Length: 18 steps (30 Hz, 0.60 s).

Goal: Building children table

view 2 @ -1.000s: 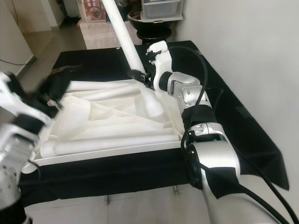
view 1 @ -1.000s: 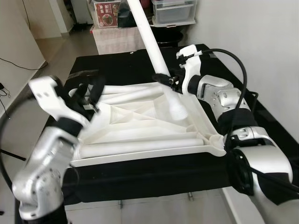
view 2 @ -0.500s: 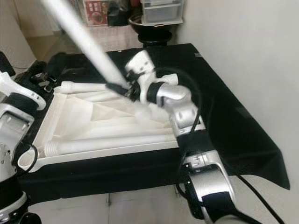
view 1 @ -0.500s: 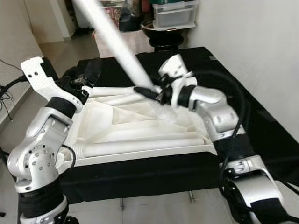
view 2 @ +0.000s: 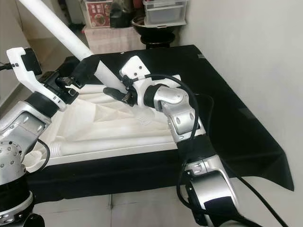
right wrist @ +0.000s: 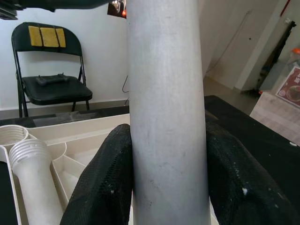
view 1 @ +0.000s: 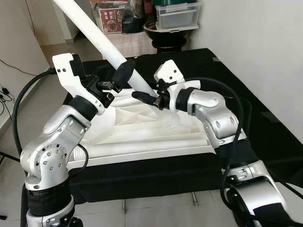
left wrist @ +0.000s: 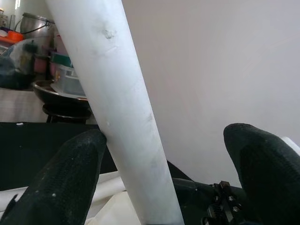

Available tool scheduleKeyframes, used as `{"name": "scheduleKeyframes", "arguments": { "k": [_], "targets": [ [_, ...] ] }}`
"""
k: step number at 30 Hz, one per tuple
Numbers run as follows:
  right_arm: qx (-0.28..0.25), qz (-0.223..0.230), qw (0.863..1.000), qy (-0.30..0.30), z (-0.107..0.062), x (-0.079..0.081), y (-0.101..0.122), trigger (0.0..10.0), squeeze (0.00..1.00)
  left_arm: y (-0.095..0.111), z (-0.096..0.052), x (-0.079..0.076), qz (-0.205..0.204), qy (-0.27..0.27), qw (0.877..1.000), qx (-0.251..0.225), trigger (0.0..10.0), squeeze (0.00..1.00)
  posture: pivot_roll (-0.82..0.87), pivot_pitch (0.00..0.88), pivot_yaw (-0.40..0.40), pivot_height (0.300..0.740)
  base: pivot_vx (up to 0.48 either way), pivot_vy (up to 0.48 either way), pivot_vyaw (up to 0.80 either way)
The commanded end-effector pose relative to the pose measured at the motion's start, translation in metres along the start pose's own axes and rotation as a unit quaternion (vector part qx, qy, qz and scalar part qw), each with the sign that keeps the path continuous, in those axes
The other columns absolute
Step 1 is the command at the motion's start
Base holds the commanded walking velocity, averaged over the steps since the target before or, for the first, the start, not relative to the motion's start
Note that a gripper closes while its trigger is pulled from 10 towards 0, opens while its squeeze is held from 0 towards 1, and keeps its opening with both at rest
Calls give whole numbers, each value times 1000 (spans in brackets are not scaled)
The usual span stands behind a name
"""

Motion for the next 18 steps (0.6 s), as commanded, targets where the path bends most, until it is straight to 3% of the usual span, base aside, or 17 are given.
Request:
{"name": "scheduleKeyframes", "arguments": {
  "k": [1,2,7,12,13,14,15,16,18],
  "targets": [
    [-8,-4,1000,15,1,8,5,10000,0,11,1,3,30,11,999,-18,10000,533,-73,51,79,740,0,0,0],
    [-8,-5,1000,26,0,12,4,10000,0,15,2,4,44,15,999,-26,10000,0,-73,51,79,740,0,0,0],
    [-4,-8,999,45,-1,20,3,10000,0,22,4,1,65,13,997,-40,10000,0,-73,51,78,740,0,0,0],
    [0,-1,998,63,-3,28,1,10000,0,28,9,-7,41,3,996,-75,10000,0,-84,49,80,740,0,0,0],
    [0,3,998,66,-3,30,1,10000,0,30,10,-8,35,3,996,-81,4980,0,-84,49,80,740,0,0,0],
    [0,8,998,64,-3,30,1,10000,0,32,11,-7,28,6,996,-90,1608,0,-86,48,81,740,0,0,0],
    [0,12,998,63,-3,30,1,10000,0,33,12,-6,25,10,995,-95,1608,0,-86,48,81,740,0,0,0],
    [-1,19,998,58,-3,29,0,10000,0,36,12,-4,14,10,995,-102,0,0,-88,46,81,740,0,0,0],
    [-5,31,998,51,-3,28,1,10000,0,40,13,-1,-6,12,993,-113,0,0,-88,46,81,740,0,0,0]
  ]
}}
Point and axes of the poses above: a point about 5 cm out from each wrist's last joint towards the gripper, its own z axis pointing out of the wrist towards the gripper, its own y axis along the axis of the wrist's last joint, x = y × z, the point moved 5 cm from there along z, pointing out of the wrist towards the gripper, and after that the axes turned 3 degrees about -z, right-handed, at the moved point
